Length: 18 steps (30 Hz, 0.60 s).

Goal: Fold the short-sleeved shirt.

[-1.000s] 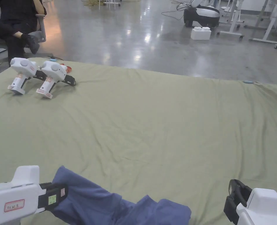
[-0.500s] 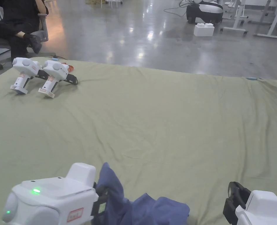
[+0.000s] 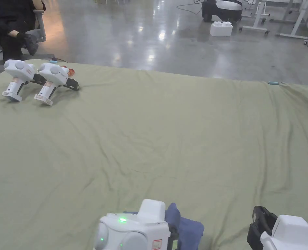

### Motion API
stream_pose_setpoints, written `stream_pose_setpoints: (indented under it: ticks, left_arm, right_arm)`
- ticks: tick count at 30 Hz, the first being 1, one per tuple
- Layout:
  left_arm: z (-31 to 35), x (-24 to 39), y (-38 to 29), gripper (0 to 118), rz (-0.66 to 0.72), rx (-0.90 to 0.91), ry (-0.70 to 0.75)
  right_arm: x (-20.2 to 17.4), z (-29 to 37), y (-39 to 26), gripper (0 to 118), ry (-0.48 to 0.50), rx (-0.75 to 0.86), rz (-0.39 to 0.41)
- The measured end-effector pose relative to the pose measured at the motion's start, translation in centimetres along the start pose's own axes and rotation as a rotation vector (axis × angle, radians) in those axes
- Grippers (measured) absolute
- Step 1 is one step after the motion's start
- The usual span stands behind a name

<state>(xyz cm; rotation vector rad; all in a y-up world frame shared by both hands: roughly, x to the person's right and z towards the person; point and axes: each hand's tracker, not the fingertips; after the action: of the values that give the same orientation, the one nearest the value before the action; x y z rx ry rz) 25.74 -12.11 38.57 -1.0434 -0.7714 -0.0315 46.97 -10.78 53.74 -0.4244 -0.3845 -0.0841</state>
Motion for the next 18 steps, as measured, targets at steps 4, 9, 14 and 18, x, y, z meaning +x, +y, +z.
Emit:
stream_pose_setpoints:
  ticks: [4, 9, 14, 18]
  left_arm:
    - [-2.5, 0.5, -0.3, 10, 0.063, -0.041, -0.047]
    - [-2.1, -0.7, -0.2, 37, 0.118, -0.048, -0.119]
    - [0.9, -2.8, 0.8, 82, 0.168, 0.009, -0.192]
    - [2.0, -3.6, 1.5, 68, 0.160, 0.050, -0.195]
  right_arm:
    - [0.4, 0.1, 0.0, 3, -0.009, 0.000, -0.001]
    - [0.8, 0.2, -0.1, 3, -0.016, -0.004, -0.005]
    - [1.0, 0.3, -0.3, 3, -0.022, -0.008, -0.007]
    - [1.0, 0.4, -0.4, 3, -0.022, -0.013, -0.013]
